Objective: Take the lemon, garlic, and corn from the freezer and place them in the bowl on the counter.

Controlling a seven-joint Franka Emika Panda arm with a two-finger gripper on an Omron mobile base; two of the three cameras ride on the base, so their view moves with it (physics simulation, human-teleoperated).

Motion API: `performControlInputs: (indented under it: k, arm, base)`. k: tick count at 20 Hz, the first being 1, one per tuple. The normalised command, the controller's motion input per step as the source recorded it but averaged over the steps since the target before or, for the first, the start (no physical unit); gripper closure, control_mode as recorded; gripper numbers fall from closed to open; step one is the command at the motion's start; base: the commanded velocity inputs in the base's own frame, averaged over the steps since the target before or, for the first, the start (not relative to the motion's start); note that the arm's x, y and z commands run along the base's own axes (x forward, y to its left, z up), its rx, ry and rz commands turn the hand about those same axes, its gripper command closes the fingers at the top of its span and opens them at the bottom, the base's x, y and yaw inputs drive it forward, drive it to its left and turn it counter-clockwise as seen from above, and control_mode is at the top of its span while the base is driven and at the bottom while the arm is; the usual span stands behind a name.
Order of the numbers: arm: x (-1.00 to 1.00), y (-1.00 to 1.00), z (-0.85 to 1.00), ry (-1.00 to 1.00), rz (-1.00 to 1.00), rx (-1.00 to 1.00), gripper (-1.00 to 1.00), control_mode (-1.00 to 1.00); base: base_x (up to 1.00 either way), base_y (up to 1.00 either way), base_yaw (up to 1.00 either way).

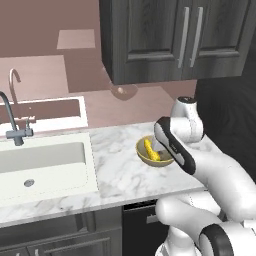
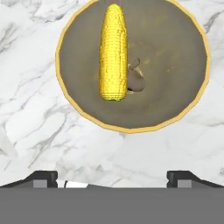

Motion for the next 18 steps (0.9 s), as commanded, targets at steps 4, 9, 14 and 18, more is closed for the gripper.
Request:
performControlInputs:
  k: [4,9,14,18]
  arm:
    - [-0.23,-0.02,0.49,0.03,-0.01,0.0,-1.0,-1.0]
    - [-0.42,-0.14,0.5,0.01,-0.07,0.0,-1.0,-1.0]
    - [-0.57,-0.16,0.49,0.0,-0.12,0.0,-1.0,-1.0]
    - [-0.5,-0.05,0.46,0.0,-0.17,0.0,-1.0,-1.0]
  base:
    - [0.0,0.0,0.0]
    - [0.0,0.0,0.0]
    - [0.0,0.0,0.0]
    - [0.0,0.0,0.0]
